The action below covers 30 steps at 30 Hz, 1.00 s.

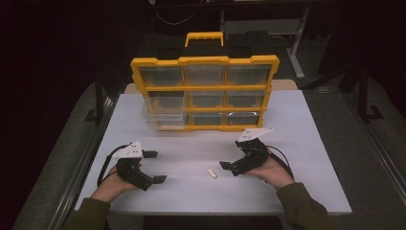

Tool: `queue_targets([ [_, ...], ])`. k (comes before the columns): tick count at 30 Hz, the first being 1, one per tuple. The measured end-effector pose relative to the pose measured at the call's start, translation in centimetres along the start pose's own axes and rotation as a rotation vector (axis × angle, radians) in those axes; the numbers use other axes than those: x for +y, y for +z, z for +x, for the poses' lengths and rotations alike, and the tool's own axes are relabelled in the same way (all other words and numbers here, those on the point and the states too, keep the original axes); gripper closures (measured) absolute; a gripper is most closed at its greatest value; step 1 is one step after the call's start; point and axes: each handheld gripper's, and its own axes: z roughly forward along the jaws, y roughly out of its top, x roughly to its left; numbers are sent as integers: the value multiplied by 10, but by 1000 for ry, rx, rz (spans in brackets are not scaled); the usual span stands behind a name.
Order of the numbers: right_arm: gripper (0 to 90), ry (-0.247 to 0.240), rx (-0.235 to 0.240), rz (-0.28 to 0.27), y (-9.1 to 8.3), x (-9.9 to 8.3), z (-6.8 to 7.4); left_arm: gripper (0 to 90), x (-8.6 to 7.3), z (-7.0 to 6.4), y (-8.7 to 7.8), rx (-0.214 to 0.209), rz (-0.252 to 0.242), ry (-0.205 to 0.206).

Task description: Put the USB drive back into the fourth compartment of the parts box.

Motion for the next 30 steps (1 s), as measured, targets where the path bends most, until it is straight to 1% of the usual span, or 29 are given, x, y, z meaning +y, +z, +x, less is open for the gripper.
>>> queue_targets([
  [9,0,-16,20,14,10,7,5,0,1,0,1,-2,-3,2],
  [18,0,-32,23,22,18,13,8,0,1,0,0,-3,-2,3],
  [30,0,-52,41,30,29,20,14,0,1,0,0,-4,-3,2],
])
